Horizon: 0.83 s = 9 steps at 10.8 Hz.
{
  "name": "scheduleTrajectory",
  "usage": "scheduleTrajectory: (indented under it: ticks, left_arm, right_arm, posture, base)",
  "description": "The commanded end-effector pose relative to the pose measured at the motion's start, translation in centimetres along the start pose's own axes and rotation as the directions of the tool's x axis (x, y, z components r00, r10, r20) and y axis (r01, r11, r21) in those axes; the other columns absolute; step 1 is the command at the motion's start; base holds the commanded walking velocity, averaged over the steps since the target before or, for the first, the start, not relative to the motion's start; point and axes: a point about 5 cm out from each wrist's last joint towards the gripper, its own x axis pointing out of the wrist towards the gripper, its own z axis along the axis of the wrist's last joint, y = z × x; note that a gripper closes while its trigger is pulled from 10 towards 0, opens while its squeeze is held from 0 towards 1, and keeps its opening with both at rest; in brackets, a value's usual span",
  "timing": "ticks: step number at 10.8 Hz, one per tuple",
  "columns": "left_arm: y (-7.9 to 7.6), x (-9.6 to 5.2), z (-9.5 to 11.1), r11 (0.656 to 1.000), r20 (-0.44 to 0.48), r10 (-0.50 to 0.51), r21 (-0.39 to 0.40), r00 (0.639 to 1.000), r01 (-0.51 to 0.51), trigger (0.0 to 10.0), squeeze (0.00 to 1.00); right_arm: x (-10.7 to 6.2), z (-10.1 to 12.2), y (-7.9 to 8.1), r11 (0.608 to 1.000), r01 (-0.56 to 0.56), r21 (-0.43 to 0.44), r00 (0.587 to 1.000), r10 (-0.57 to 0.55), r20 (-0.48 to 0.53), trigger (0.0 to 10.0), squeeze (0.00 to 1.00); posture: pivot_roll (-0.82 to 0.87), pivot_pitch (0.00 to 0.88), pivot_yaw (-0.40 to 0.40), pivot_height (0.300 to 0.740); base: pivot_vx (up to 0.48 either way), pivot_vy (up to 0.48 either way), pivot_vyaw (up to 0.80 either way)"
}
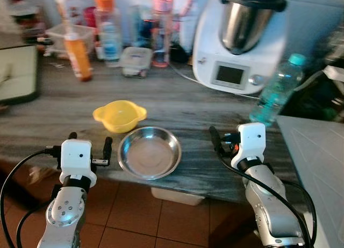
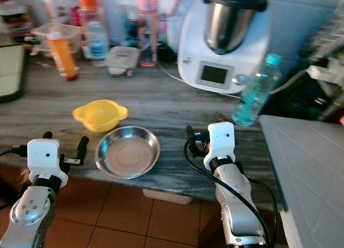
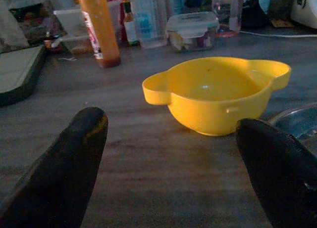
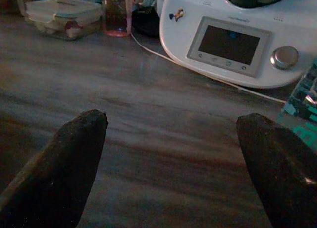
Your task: Setting the table
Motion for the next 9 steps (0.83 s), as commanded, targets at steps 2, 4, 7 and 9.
scheduleTrajectory:
  ticks: [2,4,7,9]
  left_arm:
    - [0.18,-0.15,-0.21,1.000,-0.011,0.018,0.022,1.000,-0.018,10.0,0.00]
    - [0.14,-0.07,-0.26,0.999,-0.016,0.024,0.024,1.000,-0.024,10.0,0.00]
    - [0.27,0.12,-0.31,0.999,-0.025,0.020,0.028,0.999,-0.019,10.0,0.00]
    - [0.08,0.16,-0.33,1.000,-0.031,0.002,0.029,1.000,-0.001,10.0,0.00]
  right_arm:
    - [0.45,0.52,0.20,1.000,-0.012,0.001,1.000,0.012,0.022,10.0,0.00]
    - [0.72,0.61,0.29,1.000,-0.023,-0.005,0.999,0.023,0.023,10.0,0.00]
    - [1.01,0.85,-0.16,1.000,-0.021,-0.014,0.999,0.022,0.031,10.0,0.00]
    - [0.92,0.73,0.05,1.000,-0.022,-0.011,0.999,0.022,0.030,10.0,0.00]
  posture:
    - [0.18,0.000,-0.056,0.740]
    - [0.18,0.000,-0.059,0.740]
    - [0.18,0.000,-0.060,0.740]
    - [0.18,0.000,-0.059,0.740]
  base:
    - [0.000,0.000,-0.31]
    - [0.000,0.000,0.00]
    - [0.000,0.000,0.00]
    - [0.000,0.000,0.00]
